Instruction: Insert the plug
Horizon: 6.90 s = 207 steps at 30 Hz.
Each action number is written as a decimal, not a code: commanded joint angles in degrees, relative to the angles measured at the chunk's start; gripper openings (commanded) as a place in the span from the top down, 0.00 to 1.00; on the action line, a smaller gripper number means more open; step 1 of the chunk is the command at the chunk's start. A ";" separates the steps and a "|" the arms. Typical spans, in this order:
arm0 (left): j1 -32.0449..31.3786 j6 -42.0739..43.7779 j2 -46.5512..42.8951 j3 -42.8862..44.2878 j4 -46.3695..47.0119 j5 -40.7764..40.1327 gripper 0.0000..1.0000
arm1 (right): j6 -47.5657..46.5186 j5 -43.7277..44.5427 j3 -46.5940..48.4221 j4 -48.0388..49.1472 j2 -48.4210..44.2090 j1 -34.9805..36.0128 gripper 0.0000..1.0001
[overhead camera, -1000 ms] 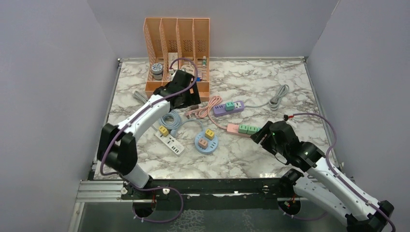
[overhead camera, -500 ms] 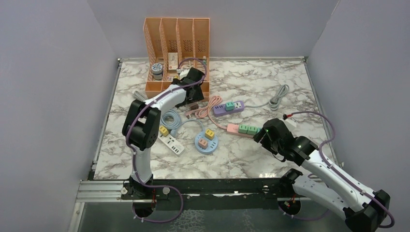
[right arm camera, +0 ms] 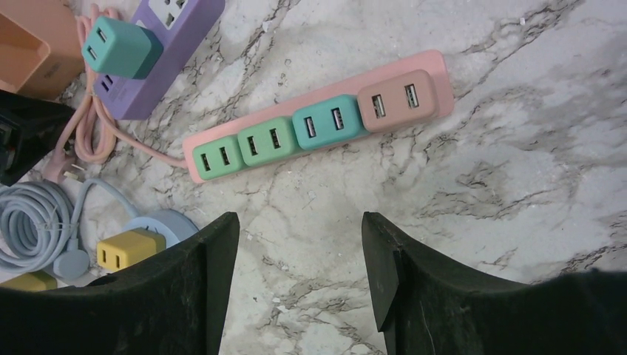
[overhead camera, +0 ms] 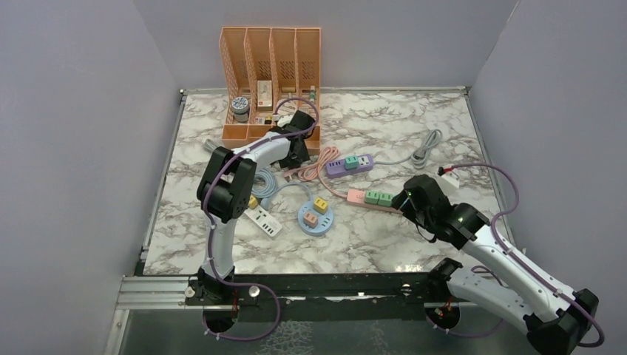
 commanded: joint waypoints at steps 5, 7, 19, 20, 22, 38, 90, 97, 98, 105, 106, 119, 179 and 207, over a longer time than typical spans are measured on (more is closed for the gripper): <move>-0.15 3.81 0.99 2.65 2.39 -0.60 0.59 | -4.96 4.22 0.80 6.87 1.11 0.21 0.39; -0.21 5.50 -0.68 2.16 3.10 -0.65 0.63 | -7.02 3.84 0.89 9.29 1.75 0.21 0.39; -2.19 17.25 -21.02 -9.82 12.62 10.29 0.67 | -14.73 -10.84 15.74 14.11 12.46 0.21 0.34; -2.30 19.06 -23.03 -11.84 14.74 12.83 0.67 | -15.19 -12.46 16.63 14.32 13.46 0.21 0.34; -2.41 24.07 -27.33 -16.53 20.44 18.46 0.66 | -16.91 -16.12 18.15 15.15 15.29 0.12 0.33; -2.83 48.21 -53.69 -44.60 48.54 47.51 0.65 | -33.12 -53.84 30.01 24.92 29.37 0.03 0.33; -1.50 36.64 -66.83 -41.23 22.38 -2.15 0.01 | -36.60 -43.33 30.31 32.99 44.13 5.90 0.99; -1.04 35.73 -73.34 -33.13 13.78 -13.25 0.01 | -39.22 -36.86 36.46 32.75 52.30 14.65 0.99; -1.03 35.42 -74.78 -32.12 14.21 -14.12 0.01 | -39.57 -36.04 37.38 32.69 53.51 15.90 0.99; -1.04 33.11 -76.12 -26.44 18.32 -17.32 0.01 | -43.91 -29.69 44.29 30.88 61.83 23.70 0.99; -1.08 32.26 -75.92 -26.03 19.01 -16.76 0.01 | -44.16 -29.08 45.05 30.46 62.90 24.35 0.99; -1.04 31.73 -73.91 -22.77 19.40 -13.03 0.01 | -48.20 -22.36 55.40 25.04 72.92 28.92 0.99; -1.04 38.40 -72.71 -19.60 18.87 -17.09 0.01 | -51.91 -23.52 72.69 6.42 88.07 29.16 0.99; -1.04 40.19 -72.07 -18.82 19.78 -18.23 0.01 | -52.86 -14.26 72.33 -3.29 98.24 29.64 0.99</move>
